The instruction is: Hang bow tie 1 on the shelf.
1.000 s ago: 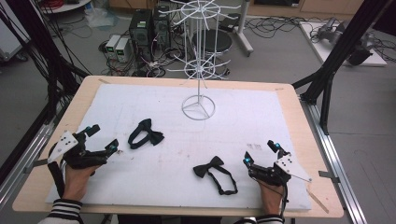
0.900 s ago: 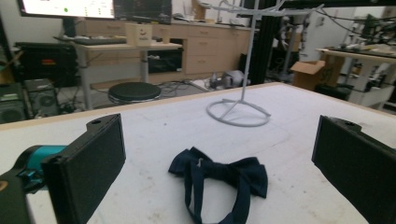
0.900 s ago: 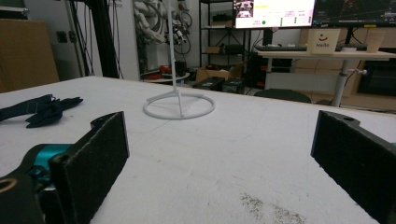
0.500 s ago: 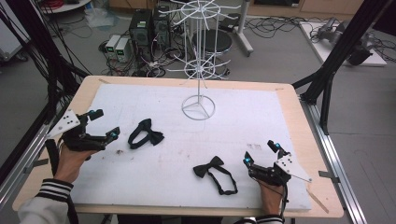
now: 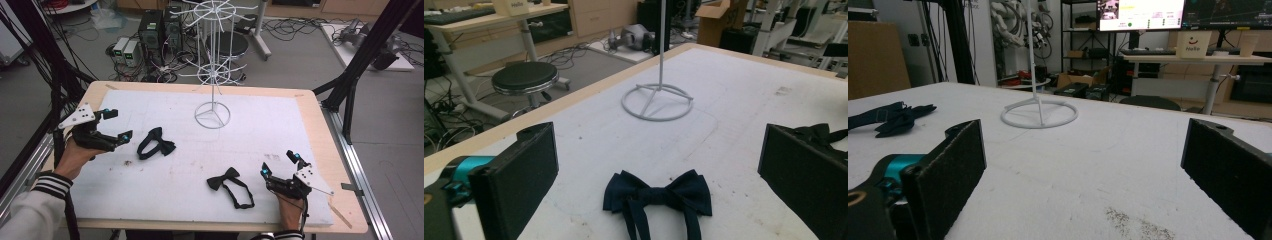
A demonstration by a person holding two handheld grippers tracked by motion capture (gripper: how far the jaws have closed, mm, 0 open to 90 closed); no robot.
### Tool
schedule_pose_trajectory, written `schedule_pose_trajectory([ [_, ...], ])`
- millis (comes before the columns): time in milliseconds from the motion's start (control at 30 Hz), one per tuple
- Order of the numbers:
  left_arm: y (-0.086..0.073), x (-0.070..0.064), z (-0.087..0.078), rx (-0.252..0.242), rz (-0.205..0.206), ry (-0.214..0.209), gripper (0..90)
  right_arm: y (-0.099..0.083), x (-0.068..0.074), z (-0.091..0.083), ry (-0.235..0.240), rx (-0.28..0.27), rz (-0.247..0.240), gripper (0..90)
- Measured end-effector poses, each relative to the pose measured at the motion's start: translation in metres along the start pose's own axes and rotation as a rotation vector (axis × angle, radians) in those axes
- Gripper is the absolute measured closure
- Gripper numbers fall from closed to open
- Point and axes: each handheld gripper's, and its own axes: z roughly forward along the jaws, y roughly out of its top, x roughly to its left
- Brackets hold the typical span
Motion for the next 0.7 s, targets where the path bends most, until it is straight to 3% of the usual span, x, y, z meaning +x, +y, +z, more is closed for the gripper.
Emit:
schedule_pose_trajectory([
  [367,0.022,0.012,0.02,0.126,0.09,-0.07,3.2,0.0,0.0,0.0,-0.006,-0.003,0.0,3.4],
  [700,0.032,0.022,0.038,0.218,0.139,-0.104,3.2,0.0,0.0,0.0,-0.006,-0.005,-0.002,3.4],
])
